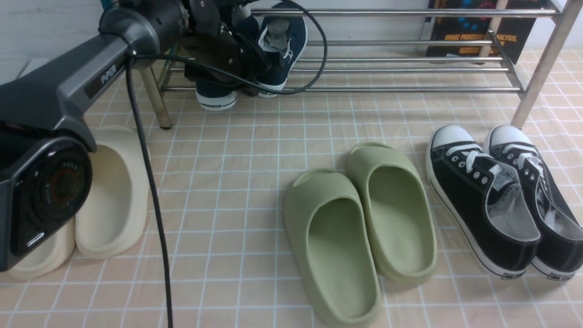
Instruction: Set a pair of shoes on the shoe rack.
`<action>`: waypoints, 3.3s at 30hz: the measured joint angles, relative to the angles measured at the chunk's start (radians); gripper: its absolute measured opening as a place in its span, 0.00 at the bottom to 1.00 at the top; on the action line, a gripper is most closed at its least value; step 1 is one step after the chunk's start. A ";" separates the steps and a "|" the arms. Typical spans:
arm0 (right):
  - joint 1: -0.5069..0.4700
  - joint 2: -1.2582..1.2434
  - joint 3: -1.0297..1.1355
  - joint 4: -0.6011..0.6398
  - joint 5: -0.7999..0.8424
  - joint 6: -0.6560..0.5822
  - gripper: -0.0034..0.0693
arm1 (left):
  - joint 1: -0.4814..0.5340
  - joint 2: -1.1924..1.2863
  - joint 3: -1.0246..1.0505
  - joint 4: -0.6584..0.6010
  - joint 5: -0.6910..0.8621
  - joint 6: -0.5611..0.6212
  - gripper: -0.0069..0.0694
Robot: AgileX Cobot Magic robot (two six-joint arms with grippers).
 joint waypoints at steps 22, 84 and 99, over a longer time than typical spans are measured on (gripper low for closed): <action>0.000 0.000 0.000 -0.002 0.000 0.000 0.38 | 0.003 -0.937 0.272 0.393 0.403 0.023 0.12; 0.000 0.000 0.000 -0.002 0.000 0.000 0.38 | 0.361 -2.245 2.103 0.231 -0.518 0.149 0.14; 0.000 0.000 0.000 -0.002 0.000 0.000 0.38 | 0.361 -2.245 2.131 0.248 -0.461 0.022 0.14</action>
